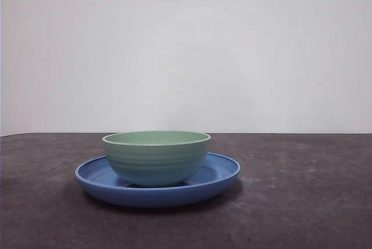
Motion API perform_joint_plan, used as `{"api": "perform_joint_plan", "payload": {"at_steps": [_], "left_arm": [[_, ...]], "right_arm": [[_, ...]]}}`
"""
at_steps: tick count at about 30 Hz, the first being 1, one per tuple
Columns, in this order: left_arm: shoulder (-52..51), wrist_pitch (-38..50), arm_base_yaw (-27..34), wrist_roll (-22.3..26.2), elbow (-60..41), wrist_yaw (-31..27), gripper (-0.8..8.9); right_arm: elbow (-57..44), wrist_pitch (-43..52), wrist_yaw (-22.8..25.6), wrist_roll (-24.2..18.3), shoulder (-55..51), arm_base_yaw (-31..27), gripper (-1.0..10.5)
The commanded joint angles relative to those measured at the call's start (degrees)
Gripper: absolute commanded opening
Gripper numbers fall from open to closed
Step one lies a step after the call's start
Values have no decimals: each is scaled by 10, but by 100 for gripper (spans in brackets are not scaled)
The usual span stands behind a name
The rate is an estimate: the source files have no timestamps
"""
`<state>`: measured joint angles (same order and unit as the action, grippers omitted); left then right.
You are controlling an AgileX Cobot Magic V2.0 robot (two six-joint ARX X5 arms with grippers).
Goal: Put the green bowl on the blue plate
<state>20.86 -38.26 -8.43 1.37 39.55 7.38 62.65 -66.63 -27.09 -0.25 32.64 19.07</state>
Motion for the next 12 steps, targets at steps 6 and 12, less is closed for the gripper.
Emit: {"api": "perform_joint_plan", "payload": {"at_steps": [6, 12], "left_arm": [[-109, 188, 63, 5, -202, -1, 6], [-154, 263, 74, 5, -316, -7, 6]], "right_arm": [[10, 6, -3, -6, 2, 3, 23], [10, 6, -3, -6, 2, 3, 23]]}}
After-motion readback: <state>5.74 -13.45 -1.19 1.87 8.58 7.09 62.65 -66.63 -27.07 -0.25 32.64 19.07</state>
